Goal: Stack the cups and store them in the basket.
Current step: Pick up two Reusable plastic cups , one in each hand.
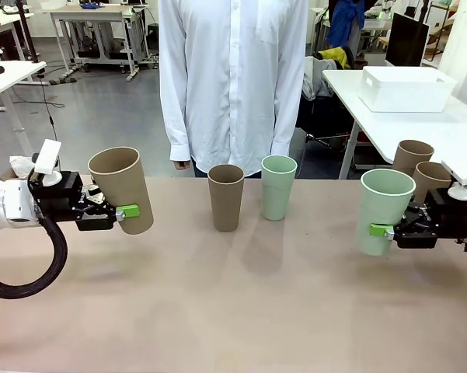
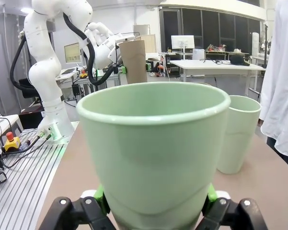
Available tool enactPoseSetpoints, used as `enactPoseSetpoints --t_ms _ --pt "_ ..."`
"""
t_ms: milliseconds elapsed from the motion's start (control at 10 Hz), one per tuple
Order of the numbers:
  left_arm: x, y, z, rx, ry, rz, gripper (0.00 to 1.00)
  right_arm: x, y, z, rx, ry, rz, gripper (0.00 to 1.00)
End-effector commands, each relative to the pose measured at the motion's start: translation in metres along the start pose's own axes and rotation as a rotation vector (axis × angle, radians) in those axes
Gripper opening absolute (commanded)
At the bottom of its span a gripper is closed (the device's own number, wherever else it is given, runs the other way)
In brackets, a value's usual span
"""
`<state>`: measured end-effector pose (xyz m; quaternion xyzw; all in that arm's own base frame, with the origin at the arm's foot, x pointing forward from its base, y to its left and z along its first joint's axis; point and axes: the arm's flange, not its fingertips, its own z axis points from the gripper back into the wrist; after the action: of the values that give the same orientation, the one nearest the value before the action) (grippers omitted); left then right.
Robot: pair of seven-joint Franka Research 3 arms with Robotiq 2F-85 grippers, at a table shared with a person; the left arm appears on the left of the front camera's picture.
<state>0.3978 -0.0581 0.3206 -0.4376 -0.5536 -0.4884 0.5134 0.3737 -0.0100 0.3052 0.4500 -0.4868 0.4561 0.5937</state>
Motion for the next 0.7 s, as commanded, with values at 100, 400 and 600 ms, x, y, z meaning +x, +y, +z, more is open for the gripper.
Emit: enactPoseSetpoints --t_ms 100,400,600 --pt "-0.0034 -0.0021 0.0014 -0.015 0.011 0.002 0.83 0.0018 -0.0005 0.0006 -0.005 0.004 0.006 0.84" --pt "-0.0034 -0.0021 0.0014 -0.015 0.011 0.002 0.83 0.0018 -0.0005 0.0006 -0.005 0.004 0.006 0.84" --pt "-0.0034 -0.0021 0.0014 -0.015 0.011 0.002 0.83 0.0018 -0.0005 0.0006 -0.005 0.004 0.006 0.84"
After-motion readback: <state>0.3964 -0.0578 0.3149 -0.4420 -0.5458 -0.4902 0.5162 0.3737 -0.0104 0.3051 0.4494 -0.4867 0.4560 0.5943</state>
